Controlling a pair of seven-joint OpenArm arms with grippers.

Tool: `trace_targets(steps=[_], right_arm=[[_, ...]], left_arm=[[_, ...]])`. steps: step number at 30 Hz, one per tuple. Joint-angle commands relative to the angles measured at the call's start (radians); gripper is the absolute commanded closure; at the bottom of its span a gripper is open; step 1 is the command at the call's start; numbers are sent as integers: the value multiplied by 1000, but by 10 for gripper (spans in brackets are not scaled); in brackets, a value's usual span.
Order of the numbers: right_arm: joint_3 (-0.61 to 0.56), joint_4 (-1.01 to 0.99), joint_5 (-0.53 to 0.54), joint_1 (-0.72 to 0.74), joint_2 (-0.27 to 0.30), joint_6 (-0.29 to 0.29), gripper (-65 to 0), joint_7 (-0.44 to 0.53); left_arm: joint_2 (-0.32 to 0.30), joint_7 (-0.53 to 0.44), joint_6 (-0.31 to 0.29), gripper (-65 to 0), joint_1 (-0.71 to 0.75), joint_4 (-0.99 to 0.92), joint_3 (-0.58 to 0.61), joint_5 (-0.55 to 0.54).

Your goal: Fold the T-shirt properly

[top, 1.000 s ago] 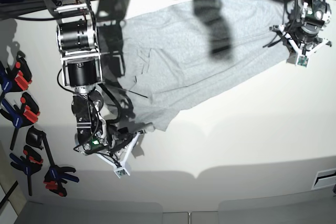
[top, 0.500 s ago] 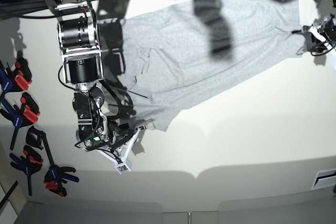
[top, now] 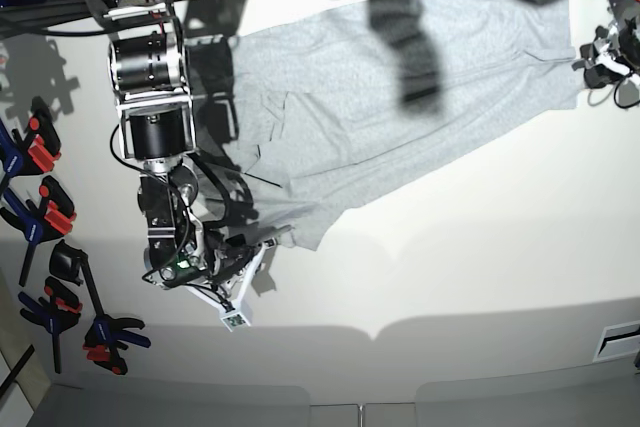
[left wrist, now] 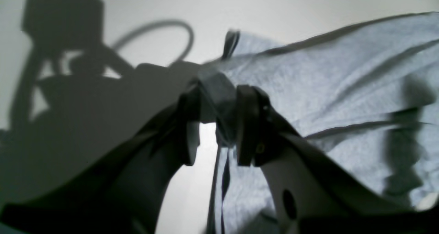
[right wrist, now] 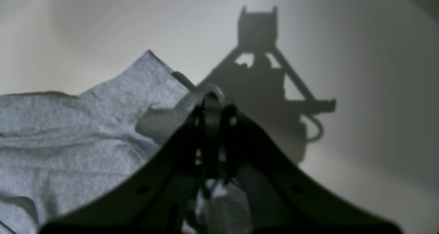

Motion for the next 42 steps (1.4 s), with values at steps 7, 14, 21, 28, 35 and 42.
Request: trace_targets(steps=[7, 14, 21, 28, 35, 42], right_arm=[[5, 17, 3, 41, 5, 15, 0, 10], [5, 17, 3, 41, 5, 15, 0, 9], [5, 17, 3, 41, 5, 15, 0, 9], [5, 17, 3, 41, 5, 15, 0, 9], [5, 17, 3, 41, 5, 15, 0, 2], [5, 17, 3, 41, 6, 15, 0, 0]], left_arm=[[-23, 63, -10, -164, -3, -22, -11, -161], [-22, 90, -52, -164, -2, -23, -11, -212], [-23, 90, -60, -164, -2, -22, -11, -185], [-23, -3, 28, -165, -2, -21, -11, -39], [-18, 86, -14, -165, 5, -23, -11, -177], [-17, -90, 46, -164, 32, -44, -11, -93]])
